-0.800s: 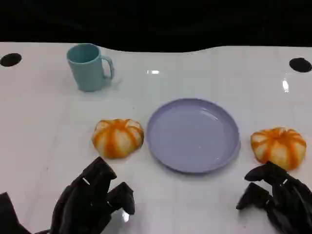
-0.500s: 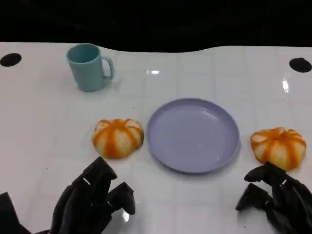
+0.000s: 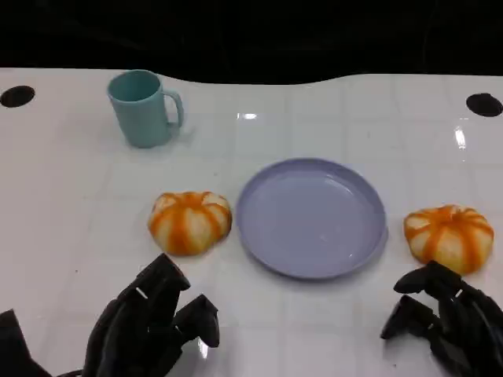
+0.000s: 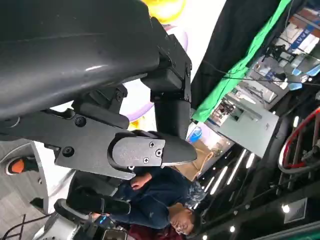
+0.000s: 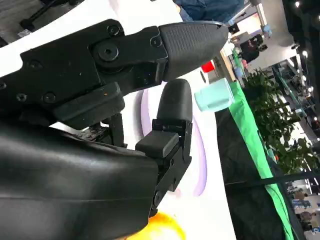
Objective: Grasp the bread from the table and place it into the plate.
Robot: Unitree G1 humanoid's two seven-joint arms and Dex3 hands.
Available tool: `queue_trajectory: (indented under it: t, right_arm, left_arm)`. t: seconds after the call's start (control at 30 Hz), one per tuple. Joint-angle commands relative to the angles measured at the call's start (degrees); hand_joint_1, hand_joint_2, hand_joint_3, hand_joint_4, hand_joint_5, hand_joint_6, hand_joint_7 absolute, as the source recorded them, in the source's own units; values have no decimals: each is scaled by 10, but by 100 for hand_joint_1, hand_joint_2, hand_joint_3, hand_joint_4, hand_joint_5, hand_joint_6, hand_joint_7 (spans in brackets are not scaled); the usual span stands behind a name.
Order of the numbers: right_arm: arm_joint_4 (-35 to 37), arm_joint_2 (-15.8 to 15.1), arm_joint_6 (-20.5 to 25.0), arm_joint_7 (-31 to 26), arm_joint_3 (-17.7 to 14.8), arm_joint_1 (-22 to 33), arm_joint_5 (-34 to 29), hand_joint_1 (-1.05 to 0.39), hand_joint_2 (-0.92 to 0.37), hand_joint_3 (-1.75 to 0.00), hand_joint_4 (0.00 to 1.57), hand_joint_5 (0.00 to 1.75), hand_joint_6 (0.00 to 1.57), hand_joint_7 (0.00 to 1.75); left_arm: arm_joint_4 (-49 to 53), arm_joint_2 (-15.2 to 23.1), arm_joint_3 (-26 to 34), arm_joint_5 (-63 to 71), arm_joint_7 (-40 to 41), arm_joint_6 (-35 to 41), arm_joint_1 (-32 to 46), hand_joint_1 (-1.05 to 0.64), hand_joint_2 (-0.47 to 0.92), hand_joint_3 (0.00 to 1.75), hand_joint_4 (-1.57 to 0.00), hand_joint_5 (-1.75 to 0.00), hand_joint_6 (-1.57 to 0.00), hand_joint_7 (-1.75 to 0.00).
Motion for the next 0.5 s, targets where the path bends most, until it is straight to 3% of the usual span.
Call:
queue_trajectory:
  t: [0.03,0.27,0.4,0.47,0.5]
  right_arm:
    - [0,-9,-6,-5,-5,-4,-2,-54,-92,-26,64,151,57,119]
    - [-1,-8,-1,-16,-4,-5,-5,-56,-92,-24,64,152,59,118]
    - [-6,-6,3,-20,-2,-5,-3,-55,-92,-24,64,152,60,118]
    - [-3,-5,1,-15,-2,-7,1,-54,-92,-25,63,152,59,117]
    - [-2,-5,0,-14,-2,-7,1,-54,-92,-25,63,152,59,117]
  left_arm:
    - [4,0,1,35,10,-59,-19,-52,92,28,-78,-175,-54,-157]
    - [10,9,-16,127,24,-184,-43,-53,92,37,-67,-175,-50,-156]
    - [6,27,-30,202,53,-251,-58,-57,92,37,-58,-171,-48,-144]
    - [3,39,-36,234,68,-273,-67,-54,92,33,-56,-147,-52,-106]
    - [4,43,-38,241,73,-278,-68,-53,92,33,-55,-144,-53,-101]
